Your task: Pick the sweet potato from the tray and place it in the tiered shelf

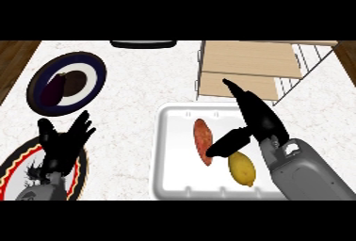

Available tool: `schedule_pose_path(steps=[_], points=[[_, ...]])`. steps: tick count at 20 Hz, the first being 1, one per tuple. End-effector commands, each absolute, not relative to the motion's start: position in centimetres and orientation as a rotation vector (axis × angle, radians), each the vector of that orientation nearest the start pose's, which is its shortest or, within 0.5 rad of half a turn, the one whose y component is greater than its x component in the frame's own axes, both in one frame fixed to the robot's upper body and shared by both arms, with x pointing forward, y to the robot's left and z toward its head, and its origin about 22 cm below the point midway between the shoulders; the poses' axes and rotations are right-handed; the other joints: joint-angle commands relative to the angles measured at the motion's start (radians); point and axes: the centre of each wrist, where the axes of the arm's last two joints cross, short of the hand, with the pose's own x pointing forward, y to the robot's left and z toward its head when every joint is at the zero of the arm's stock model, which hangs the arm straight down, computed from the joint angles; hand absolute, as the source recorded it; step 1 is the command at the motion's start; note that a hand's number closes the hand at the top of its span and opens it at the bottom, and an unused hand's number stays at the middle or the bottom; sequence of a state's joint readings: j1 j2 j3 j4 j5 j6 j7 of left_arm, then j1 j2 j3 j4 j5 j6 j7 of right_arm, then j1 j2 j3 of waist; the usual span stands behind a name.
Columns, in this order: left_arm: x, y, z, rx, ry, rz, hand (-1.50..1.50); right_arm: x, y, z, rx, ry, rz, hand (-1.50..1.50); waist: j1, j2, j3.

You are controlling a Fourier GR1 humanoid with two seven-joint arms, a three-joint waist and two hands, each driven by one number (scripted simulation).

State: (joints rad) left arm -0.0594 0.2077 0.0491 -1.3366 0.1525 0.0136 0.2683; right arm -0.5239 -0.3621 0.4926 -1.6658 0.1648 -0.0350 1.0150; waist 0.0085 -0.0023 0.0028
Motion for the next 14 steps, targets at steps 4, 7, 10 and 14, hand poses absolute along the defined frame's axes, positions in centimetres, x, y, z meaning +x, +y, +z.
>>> schedule_pose_path(steps=[4,7,10,14], points=[[25.1,30.4,-3.7,0.089,-1.110,0.031,0.00,30.0,-11.1,12.5,-0.471,-0.966,0.835,-1.50,-0.005,0.003,-0.003],[25.3,30.3,-1.6,0.084,-1.117,0.049,0.00,29.6,-10.7,11.4,-0.500,-0.917,0.856,-1.50,-0.003,0.002,-0.003],[24.6,29.9,-4.2,0.106,-1.106,0.056,0.00,29.3,-10.4,12.4,-0.541,-0.909,0.805,-1.50,-0.010,0.001,-0.004],[23.9,29.7,-2.6,0.107,-1.113,0.045,0.00,29.4,-11.1,10.7,-0.594,-0.888,0.828,-1.50,-0.007,0.001,-0.003]])
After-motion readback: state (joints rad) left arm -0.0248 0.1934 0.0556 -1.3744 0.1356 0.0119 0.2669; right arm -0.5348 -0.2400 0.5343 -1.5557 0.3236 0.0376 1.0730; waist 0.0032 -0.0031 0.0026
